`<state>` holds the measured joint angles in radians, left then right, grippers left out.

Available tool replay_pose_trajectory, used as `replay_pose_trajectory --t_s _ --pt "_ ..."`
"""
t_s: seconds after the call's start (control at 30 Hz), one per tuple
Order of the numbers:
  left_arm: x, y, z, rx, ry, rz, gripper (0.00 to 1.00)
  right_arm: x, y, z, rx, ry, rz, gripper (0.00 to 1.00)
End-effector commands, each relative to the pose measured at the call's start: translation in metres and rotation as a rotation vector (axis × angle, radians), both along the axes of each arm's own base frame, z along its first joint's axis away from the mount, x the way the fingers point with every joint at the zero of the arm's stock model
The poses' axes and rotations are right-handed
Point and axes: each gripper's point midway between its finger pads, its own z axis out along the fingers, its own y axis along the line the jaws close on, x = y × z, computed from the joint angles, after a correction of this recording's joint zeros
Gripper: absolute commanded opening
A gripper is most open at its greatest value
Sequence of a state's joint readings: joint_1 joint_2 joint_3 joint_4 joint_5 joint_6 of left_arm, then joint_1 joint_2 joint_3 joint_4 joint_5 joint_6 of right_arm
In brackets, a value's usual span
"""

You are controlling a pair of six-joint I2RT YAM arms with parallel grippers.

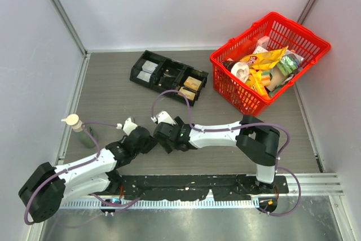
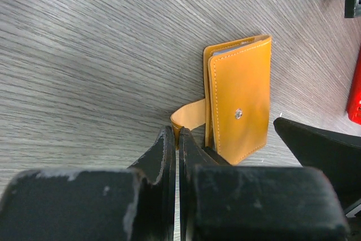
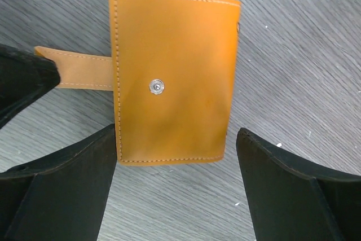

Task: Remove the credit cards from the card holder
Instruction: Open the card holder at the center of the board.

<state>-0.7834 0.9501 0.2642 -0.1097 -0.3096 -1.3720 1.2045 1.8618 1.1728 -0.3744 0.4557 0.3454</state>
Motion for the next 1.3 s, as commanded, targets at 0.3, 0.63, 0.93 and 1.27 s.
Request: replay_pose_trajectory --t_s 0.3,0.63,0.93,1.27 --pt "-0.009 0.010 -0.002 0.103 0.013 -0.078 0.00 0.026 -0.015 0.066 0.060 -0.128 -0.106 0.72" --pt "-0.021 0.005 -0.002 0.115 0.041 -0.170 0.00 0.059 -0.039 0.058 0.130 -0.037 -0.206 0.58" --pt "-0.013 0.012 0.002 0.181 0.031 -0.155 0.00 0.045 -0.069 0.013 0.156 0.134 -0.253 0.37" --pt "0.015 0.020 -0.001 0.323 0.064 -0.188 0.00 0.024 -0.086 0.018 0.180 0.175 -0.292 0.40"
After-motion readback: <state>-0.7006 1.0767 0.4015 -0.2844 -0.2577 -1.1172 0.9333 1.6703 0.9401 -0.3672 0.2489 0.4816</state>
